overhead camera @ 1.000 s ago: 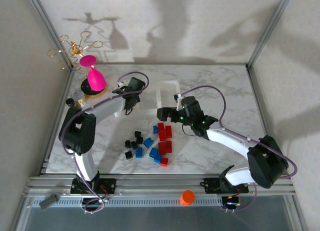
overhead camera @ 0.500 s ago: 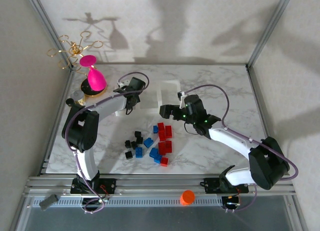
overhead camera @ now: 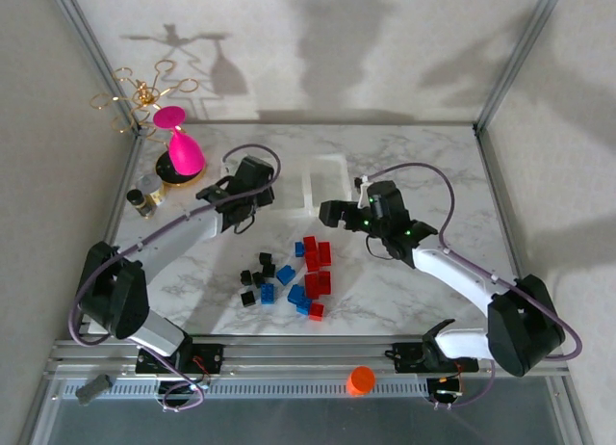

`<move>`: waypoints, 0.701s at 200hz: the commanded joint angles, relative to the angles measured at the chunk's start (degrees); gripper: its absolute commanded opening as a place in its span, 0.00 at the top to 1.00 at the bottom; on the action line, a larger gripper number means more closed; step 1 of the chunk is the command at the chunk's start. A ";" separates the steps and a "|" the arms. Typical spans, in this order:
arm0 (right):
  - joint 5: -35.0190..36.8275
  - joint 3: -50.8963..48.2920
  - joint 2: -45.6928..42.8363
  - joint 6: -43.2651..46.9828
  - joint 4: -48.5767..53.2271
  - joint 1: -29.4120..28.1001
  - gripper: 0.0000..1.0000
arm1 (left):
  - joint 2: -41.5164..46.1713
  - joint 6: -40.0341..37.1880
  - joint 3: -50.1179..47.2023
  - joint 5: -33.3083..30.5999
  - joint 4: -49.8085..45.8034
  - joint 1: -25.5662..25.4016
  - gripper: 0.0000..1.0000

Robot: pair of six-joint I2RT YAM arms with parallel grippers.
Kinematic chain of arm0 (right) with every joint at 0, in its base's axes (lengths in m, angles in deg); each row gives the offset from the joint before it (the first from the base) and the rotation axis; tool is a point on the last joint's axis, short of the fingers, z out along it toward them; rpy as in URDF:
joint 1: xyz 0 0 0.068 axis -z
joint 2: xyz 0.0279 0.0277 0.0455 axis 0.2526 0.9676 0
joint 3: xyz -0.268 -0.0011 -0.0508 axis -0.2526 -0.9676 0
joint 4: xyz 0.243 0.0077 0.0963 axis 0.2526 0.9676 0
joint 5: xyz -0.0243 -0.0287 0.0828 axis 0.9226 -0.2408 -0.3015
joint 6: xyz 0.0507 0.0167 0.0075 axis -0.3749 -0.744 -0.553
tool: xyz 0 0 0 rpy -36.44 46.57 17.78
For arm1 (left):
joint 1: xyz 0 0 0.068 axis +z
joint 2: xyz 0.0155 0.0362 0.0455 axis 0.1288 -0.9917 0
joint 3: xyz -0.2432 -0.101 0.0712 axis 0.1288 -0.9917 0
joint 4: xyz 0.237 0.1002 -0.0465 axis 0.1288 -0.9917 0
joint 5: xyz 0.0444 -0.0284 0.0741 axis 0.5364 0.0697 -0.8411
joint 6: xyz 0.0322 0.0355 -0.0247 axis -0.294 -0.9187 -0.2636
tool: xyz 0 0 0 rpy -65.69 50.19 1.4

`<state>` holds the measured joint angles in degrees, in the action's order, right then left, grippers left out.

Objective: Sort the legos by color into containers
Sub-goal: Place the lego in the container, then pick up the legos from the center of the table.

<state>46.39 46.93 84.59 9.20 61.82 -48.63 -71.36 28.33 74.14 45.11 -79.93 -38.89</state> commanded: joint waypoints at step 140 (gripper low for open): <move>-3.79 -10.47 -3.18 -2.98 0.92 0.69 0.01 | -6.80 9.89 -6.47 6.25 1.43 -17.63 0.40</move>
<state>43.74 37.47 82.95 7.36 63.61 -48.45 -75.36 36.81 66.28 51.29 -78.80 -55.96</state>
